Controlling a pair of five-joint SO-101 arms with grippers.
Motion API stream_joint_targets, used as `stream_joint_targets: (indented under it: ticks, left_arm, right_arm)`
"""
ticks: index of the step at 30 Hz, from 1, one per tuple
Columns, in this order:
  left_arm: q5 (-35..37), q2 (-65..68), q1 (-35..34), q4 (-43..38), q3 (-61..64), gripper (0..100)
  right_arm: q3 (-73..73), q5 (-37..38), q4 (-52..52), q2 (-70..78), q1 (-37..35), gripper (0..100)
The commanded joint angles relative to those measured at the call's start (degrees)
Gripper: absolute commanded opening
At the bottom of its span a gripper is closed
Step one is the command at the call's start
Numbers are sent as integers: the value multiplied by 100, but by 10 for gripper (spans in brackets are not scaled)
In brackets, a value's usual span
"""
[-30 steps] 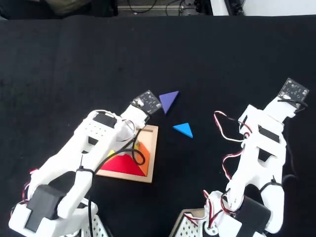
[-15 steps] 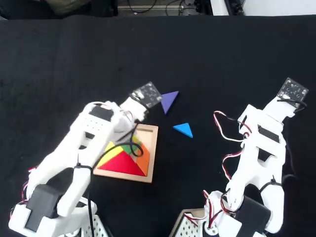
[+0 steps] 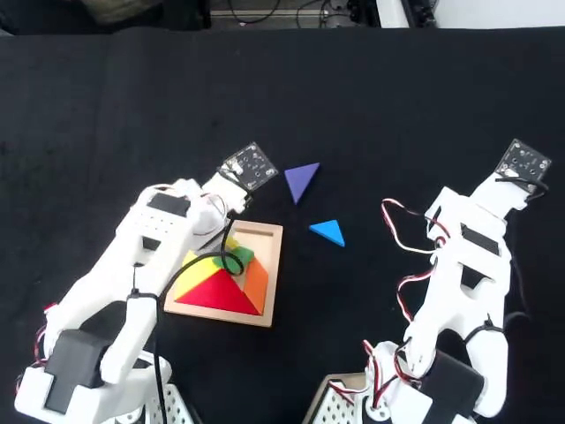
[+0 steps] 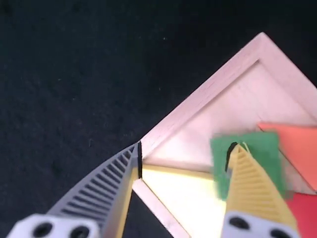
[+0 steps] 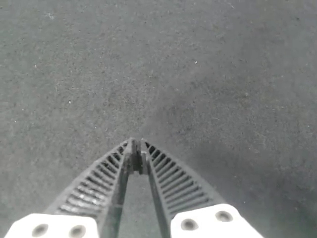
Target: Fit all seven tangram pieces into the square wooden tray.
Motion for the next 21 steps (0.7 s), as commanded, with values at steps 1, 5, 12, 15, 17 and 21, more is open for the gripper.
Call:
stream_joint_targets:
  ticks: [1, 5, 12, 15, 17, 21]
  left_arm:
    - [-53, -26, -48, -554, 268, 285]
    - [-53, -26, -48, -651, 233, 285]
    - [-281, -97, -101, -273, -215, 285]
    - [123, -97, -48, 589, -945, 284]
    - [492, -158, -22, 1178, -1499, 283]
    - [1064, -651, 374, 2207, -1727, 282]
  right_arm:
    - [-75, 79, -88, -13, -88, 15]
    - [-75, 79, -88, -13, -88, 15]
    - [-75, 79, -97, -13, -88, 15]
    - [-75, 79, -97, -13, -88, 15]
    - [-75, 79, -97, -13, -88, 15]
    - [-75, 79, -88, -13, -88, 15]
